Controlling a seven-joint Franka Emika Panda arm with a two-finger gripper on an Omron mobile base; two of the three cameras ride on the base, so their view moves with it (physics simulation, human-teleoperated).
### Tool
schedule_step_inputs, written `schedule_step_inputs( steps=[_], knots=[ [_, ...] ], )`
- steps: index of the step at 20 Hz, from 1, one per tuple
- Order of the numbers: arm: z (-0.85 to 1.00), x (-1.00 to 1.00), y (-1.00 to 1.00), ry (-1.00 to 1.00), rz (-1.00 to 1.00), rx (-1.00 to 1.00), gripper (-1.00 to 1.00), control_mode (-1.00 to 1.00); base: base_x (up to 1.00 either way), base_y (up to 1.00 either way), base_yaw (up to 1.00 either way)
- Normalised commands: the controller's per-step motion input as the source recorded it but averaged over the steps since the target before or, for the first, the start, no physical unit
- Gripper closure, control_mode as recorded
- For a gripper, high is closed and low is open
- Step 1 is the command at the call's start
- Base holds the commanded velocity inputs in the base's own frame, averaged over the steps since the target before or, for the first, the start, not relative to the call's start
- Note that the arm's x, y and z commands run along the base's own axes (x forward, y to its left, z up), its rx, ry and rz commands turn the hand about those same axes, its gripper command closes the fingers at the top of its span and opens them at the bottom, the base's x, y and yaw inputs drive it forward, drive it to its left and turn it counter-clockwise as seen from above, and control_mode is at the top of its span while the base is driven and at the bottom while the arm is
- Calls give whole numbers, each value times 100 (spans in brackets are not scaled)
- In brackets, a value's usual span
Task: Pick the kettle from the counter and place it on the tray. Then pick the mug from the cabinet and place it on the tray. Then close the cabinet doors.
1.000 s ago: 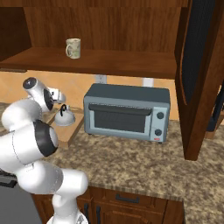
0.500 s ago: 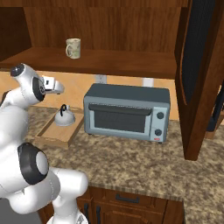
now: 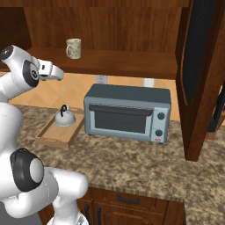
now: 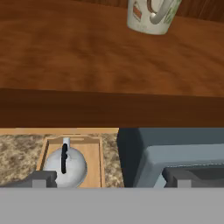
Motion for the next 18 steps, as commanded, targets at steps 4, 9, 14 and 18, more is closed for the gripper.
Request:
schedule_step_inputs(
  steps=[4,9,14,18],
  knots=[
    [62,14,-17,-24,-8,-9,-100,-100,0,0,0],
    [59,35,-16,-18,-3,0,-100,-100,0,0,0],
    [40,45,-8,0,-12,0,-100,-100,0,0,0],
    [58,-14,-2,0,-20,0,-100,-100,0,0,0]
  ],
)
